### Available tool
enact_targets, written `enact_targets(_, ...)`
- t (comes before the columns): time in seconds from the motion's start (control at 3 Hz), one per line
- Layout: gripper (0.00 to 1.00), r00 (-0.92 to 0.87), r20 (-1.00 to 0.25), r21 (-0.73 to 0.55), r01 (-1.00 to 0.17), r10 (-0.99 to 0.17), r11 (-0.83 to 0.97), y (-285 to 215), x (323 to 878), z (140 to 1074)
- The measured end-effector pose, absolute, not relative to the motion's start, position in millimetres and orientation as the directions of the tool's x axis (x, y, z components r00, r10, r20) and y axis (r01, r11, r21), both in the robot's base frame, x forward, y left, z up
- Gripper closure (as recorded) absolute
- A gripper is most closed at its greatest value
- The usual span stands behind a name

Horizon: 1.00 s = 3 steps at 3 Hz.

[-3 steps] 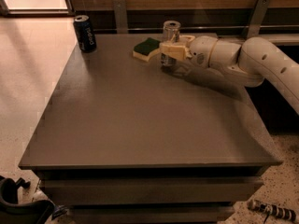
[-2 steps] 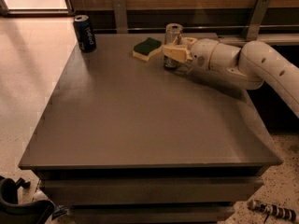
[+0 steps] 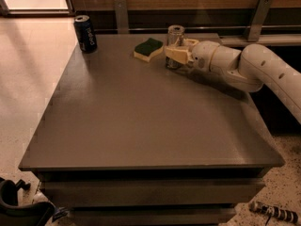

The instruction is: Move redbull can near sponge

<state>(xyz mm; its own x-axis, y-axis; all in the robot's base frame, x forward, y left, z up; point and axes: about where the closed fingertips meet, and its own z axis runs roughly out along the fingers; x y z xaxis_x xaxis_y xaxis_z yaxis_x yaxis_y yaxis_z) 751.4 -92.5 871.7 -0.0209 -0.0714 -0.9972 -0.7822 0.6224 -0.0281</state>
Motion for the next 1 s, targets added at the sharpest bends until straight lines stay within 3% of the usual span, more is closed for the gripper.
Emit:
enact_targets(0.33, 0.53, -0.021, -0.997, -0.027, -0.786, -0.07, 0.618, -88.2, 751.5, 871.8)
enact_targets(1.0, 0.06, -0.02, -0.997, -0.026, -0.791, -0.069, 0.611, -82.5, 751.5, 872.1)
